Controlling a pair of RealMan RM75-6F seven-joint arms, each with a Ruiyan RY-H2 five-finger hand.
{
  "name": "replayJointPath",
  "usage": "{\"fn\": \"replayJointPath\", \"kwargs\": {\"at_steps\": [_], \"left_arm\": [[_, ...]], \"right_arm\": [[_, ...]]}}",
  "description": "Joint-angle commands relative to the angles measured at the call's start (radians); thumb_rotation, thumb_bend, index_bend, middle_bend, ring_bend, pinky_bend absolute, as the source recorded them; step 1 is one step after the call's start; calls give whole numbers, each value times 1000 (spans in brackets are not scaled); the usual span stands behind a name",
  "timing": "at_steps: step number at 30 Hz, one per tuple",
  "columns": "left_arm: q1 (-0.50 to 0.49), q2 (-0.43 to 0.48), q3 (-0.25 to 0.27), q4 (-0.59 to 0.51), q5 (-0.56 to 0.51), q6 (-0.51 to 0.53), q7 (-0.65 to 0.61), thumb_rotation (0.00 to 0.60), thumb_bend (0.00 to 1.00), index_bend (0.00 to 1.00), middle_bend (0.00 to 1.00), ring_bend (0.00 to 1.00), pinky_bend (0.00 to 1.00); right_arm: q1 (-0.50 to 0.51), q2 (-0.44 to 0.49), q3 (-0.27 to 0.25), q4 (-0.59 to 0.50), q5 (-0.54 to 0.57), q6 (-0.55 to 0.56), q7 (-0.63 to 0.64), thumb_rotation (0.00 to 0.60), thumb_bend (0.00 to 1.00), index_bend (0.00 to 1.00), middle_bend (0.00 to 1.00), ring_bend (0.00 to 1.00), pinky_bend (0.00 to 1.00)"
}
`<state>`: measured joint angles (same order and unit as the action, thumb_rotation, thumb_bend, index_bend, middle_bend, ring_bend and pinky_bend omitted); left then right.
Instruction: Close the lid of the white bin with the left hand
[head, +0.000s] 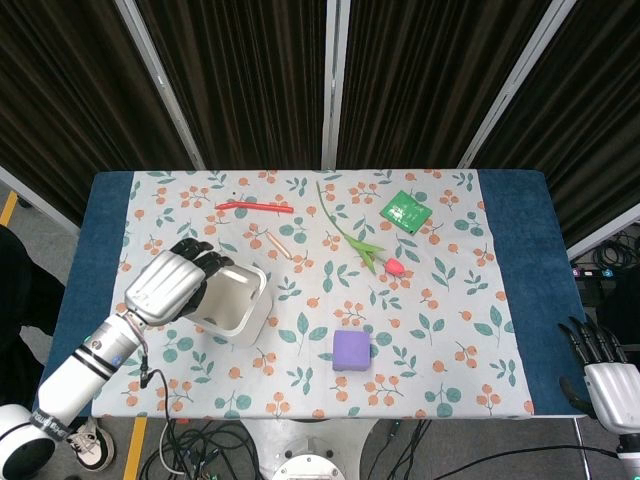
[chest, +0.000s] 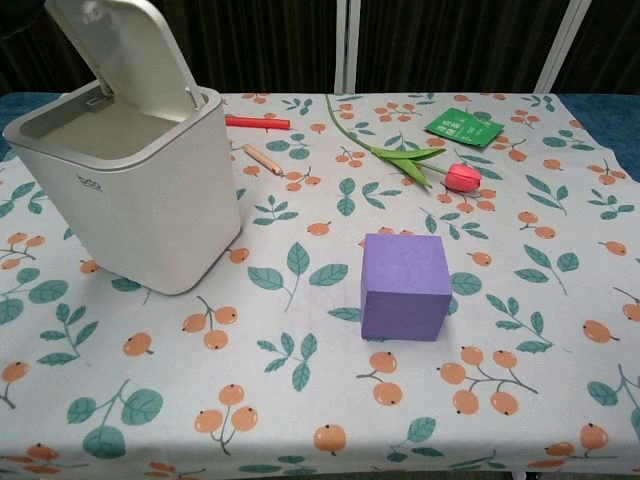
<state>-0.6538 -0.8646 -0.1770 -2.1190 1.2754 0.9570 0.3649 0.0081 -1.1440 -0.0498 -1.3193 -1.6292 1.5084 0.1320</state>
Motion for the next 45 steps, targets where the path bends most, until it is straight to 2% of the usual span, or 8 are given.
{"fn": "replayJointPath", "kwargs": {"at_steps": [1,10,15,20,45], "left_arm": [[10,13,16,-15,21,2,0,600,782,243,320,198,210],[35,37,63,-42,60,2,9,600,794,272,357,228,217],[52,11,89,-24,85,13,14,600,799,339,358,229,217],[69,-26,110,5,114,34,26,600,801,357,357,228,217],[107,-115,143,61,140,84,46,600,801,369,354,228,220]], "right_arm": [[0,-1,1,0,1,0,0,600,296,0,0,0,0],[-1,-16,-2,8,0,0,-3,600,296,0,0,0,0],[0,-19,-2,7,4,-7,-7,600,297,0,0,0,0],[-1,-18,-2,2,7,-7,-13,600,297,0,0,0,0],[-3,-21,-3,2,16,-15,-15,600,296,0,0,0,0]]}}
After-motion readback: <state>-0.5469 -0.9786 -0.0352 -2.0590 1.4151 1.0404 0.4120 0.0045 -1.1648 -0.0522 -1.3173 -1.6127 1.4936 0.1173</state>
